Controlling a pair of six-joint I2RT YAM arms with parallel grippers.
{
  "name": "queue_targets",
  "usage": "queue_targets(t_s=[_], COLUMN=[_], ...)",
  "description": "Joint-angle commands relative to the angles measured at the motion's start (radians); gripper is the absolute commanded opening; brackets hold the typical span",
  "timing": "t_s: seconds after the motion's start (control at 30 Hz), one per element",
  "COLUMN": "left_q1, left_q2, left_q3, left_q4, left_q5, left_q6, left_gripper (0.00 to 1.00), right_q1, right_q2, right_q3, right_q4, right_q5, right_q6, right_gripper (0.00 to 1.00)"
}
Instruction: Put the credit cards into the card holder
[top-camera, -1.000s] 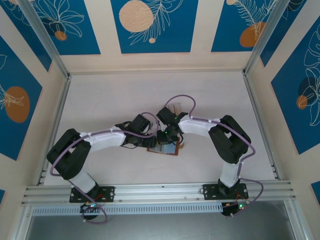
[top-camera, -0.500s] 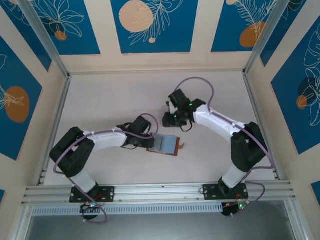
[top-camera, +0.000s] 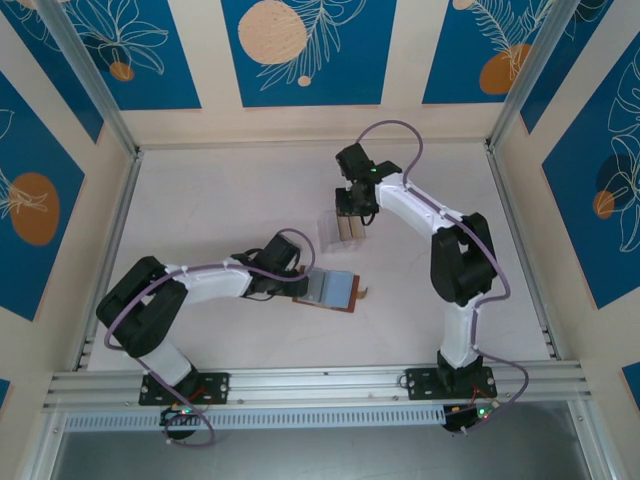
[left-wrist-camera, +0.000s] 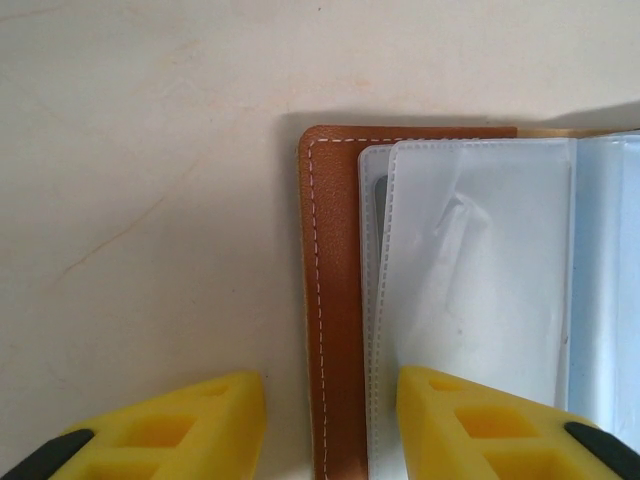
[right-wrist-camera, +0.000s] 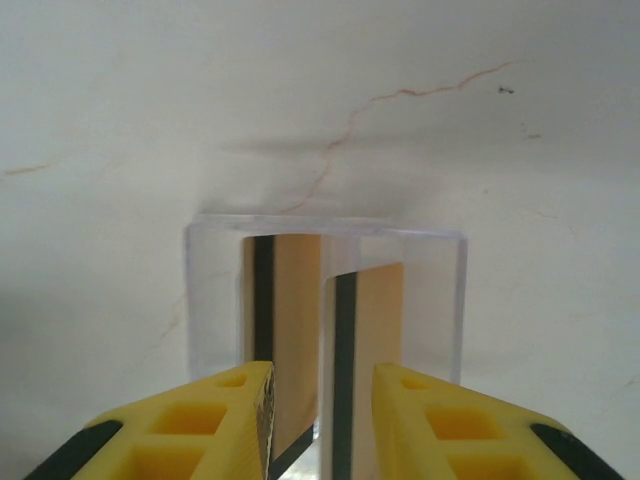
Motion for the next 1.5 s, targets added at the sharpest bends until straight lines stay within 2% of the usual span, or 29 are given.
queue_targets(t_s=[0.0, 0.17, 0.37, 0.63, 1.0, 1.13, 1.4, 1.47], left_q1=[-0.019, -0.021, -0.021, -0.022, -0.021, -0.021, -0.021, -0.022], left_q2=[0.051, 0.05, 0.051, 0.061, 0.054, 0.056, 0.052, 0.049], left_q3=[-0.044, -0.044, -0.046, -0.045, -0.055, -0.055, -0.061, -0.061], left_q4=[-0.004, 0.0, 0.001, 0.011, 0.011, 0.014, 0.013, 0.013], left_q5=[0.005, 0.005, 0.004, 0.009, 0.01, 0.01, 0.008, 0.01], left_q6=[-0.018, -0.02, -0.019, -0.022, -0.025, -0.028, -0.029, -0.029], left_gripper=[0.4, 0.4, 0.4, 0.4, 0.4, 0.39, 0.39, 0.39], right_q1=[0.007, 0.019, 0.029, 0.057, 0.057, 0.054, 0.04, 0.033], right_q2=[0.032, 0.067, 0.073, 0.06, 0.094, 0.089, 0.064, 0.05], right_q3=[0.071, 0.089, 0.084, 0.072, 0.076, 0.074, 0.058, 0.051], right_q4=[-0.079, -0.097, -0.113, -0.104, -0.135, -0.142, -0.142, -0.137], right_q5=[0.069, 0.071, 0.085, 0.043, 0.116, 0.13, 0.12, 0.098], right_q6=[-0.026, -0.03, -0.032, -0.036, -0.023, -0.023, -0.028, -0.029], right_gripper=[0.33, 0.29, 0.2, 0.27, 0.2, 0.16, 0.0, 0.0])
